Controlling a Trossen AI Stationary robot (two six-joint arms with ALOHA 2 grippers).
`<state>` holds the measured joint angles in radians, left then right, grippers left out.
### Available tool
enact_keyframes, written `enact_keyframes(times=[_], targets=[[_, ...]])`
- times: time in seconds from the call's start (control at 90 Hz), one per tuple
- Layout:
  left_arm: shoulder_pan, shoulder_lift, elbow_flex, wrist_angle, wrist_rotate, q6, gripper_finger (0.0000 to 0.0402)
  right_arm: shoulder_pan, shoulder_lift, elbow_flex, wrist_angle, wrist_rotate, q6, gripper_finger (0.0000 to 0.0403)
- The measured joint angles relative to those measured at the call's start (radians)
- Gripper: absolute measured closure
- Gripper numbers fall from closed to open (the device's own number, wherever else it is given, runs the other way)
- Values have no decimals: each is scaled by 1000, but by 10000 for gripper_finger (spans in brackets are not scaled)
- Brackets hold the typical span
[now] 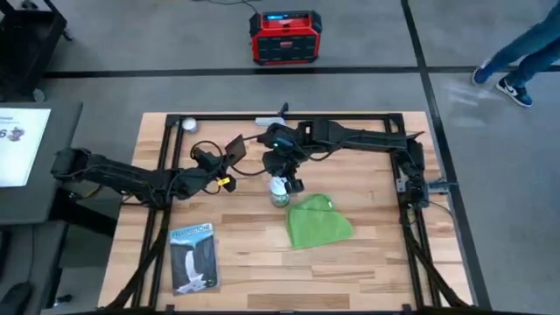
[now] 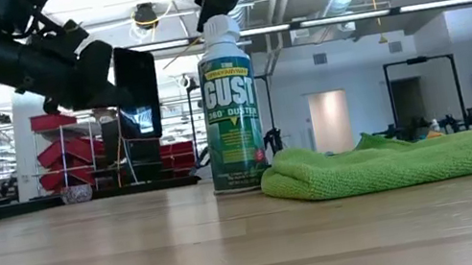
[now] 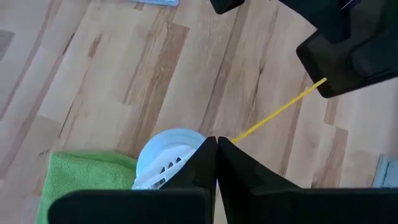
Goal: Apply microfiber cloth
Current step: Spray the pink cellphone using the spray bottle
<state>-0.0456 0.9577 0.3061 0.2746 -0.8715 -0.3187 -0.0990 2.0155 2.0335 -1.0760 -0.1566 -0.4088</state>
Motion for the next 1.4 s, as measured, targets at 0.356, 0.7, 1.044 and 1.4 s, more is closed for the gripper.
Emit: enact_keyframes(times=[0.356,0.7,1.044,1.4], targets=[[0,0,0,0,0,0,399,0,-2,-31,23,-5,0,403],[0,0,0,-2,2,-4,399,-10,-5,-73,67,-44,10,403],[-11,0,0,-16,7,-18,399,-15,-3,-74,70,-57,10,403],[-11,78,1,11,8,-48,399,-15,-3,-75,82,-54,5,403]])
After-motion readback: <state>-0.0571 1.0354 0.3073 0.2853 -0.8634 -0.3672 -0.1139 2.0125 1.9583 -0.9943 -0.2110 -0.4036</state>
